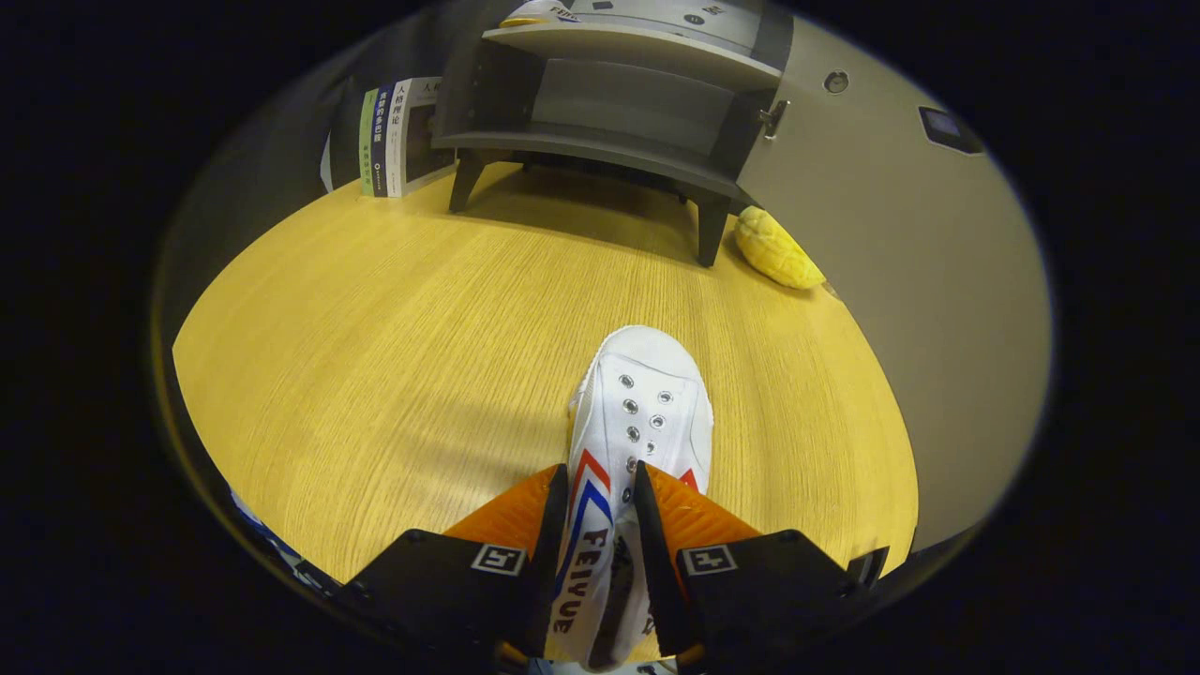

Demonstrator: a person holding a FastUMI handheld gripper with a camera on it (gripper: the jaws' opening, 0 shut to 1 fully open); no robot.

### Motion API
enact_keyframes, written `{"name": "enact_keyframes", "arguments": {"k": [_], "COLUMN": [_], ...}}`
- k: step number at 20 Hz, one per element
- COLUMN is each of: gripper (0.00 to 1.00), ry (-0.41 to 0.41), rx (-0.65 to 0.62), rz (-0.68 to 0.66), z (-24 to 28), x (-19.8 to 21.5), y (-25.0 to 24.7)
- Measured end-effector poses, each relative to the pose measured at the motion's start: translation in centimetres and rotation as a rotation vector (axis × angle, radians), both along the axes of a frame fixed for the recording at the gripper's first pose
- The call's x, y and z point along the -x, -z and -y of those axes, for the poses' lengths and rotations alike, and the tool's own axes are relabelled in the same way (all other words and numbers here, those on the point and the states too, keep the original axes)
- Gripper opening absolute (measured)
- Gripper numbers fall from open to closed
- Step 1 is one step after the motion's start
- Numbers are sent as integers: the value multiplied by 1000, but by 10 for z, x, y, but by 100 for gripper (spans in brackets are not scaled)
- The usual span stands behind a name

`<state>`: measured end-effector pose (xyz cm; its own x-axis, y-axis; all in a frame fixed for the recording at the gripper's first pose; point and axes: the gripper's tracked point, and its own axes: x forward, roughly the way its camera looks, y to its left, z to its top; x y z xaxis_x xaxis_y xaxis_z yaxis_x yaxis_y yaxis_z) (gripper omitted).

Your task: Open the shoe cabinet door, grab the shoes and put them into the shoe cabinet, then close the shoe cabinet door.

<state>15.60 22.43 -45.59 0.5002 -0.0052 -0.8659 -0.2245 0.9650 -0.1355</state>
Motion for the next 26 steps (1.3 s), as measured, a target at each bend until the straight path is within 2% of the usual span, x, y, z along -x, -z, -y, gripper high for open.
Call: {"name": "enact_keyframes", "arguments": {"k": [4,6,8,9,10,12,17,26], "gripper": [26,20,14,5,2,2,2,2], "ry": [-11,-19,28,25,9,12,96,71], "rx": [-13,-13,-79,-84,-80,-96,-247,-372], "rz": [-34,-40,-47,-36,-28,-31,-19,81], "z": [1,0,-6,-6,-7,-5,-12,-50], "x": [0,-1,2,4,2,2,-9,-62], "y": [-1,-1,0,-3,-2,-5,-32,-104]}}
